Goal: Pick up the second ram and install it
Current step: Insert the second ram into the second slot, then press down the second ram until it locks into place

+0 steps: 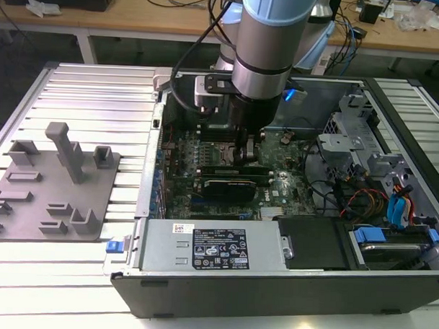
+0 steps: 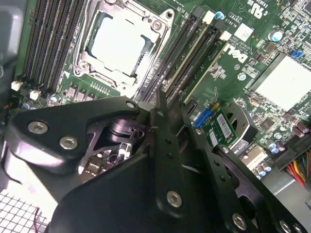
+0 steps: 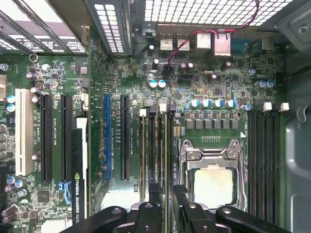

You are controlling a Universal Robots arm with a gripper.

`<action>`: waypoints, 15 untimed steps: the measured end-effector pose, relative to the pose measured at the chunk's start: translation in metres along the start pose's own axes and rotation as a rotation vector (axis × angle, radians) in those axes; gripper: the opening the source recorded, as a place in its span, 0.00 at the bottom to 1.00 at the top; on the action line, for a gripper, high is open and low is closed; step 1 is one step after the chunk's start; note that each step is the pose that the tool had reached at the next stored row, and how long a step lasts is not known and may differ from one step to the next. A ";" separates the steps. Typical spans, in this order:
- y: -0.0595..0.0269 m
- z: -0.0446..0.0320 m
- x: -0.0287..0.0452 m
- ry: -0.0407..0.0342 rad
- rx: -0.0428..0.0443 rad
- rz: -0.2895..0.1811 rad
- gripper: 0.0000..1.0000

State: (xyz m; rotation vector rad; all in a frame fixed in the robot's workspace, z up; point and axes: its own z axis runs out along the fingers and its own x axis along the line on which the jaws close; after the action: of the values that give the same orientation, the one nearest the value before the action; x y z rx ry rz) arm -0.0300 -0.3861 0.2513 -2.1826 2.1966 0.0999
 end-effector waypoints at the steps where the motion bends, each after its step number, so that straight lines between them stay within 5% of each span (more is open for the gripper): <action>1: -0.0001 0.0000 0.0000 0.0000 0.0000 0.000 0.22; 4: -0.0006 0.0000 0.0000 0.0000 0.0000 0.000 0.08; 15: -0.0008 0.0002 -0.0024 0.0000 0.0000 0.000 0.08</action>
State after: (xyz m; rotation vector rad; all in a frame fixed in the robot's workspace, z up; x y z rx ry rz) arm -0.0292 -0.3837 0.2514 -2.1826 2.1967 0.0999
